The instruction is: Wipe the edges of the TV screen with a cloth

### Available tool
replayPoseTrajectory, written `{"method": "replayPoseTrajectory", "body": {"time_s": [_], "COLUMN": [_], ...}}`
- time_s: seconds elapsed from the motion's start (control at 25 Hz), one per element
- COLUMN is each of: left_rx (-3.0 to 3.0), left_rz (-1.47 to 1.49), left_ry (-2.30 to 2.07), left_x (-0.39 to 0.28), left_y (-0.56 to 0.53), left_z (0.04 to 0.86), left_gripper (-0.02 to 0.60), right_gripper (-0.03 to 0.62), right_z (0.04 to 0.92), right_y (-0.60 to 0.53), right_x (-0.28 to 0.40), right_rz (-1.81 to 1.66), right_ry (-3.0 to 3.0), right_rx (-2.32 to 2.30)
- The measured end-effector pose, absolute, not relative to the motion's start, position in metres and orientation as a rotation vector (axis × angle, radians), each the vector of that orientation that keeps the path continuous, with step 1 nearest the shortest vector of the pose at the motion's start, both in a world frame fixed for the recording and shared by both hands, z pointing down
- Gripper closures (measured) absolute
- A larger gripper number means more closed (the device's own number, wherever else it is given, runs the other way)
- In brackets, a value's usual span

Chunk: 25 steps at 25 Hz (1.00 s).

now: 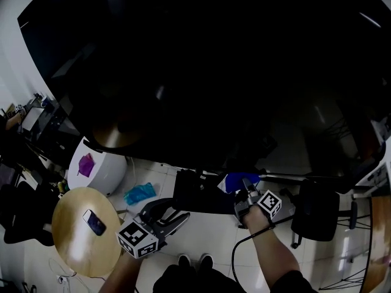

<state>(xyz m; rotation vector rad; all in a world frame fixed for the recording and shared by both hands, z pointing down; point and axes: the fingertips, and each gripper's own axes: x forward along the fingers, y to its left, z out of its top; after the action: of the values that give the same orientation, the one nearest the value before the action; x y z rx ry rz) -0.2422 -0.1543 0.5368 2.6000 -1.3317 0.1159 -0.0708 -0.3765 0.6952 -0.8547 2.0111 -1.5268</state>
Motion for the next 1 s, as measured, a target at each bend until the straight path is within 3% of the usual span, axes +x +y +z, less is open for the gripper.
{"method": "replayPoseTrajectory", "body": {"time_s": [0.44, 1.0], "left_rx": [2.595, 2.549], "left_rz": [0.073, 0.045], "left_ry": [-1.299, -1.334], "left_x": [-0.289, -0.430], "left_y": [-0.144, -0.128], "left_z": [0.546, 0.552], "left_gripper": [0.350, 0.350], "right_gripper": [0.474, 0.474], "right_z": [0.702, 0.697], "right_y": [-0.356, -0.323], "right_x": [-0.139, -0.302], "right_rz": [-1.593, -1.607], "right_ry": [2.016, 2.128], "right_rx": [-0.887, -0.814]}}
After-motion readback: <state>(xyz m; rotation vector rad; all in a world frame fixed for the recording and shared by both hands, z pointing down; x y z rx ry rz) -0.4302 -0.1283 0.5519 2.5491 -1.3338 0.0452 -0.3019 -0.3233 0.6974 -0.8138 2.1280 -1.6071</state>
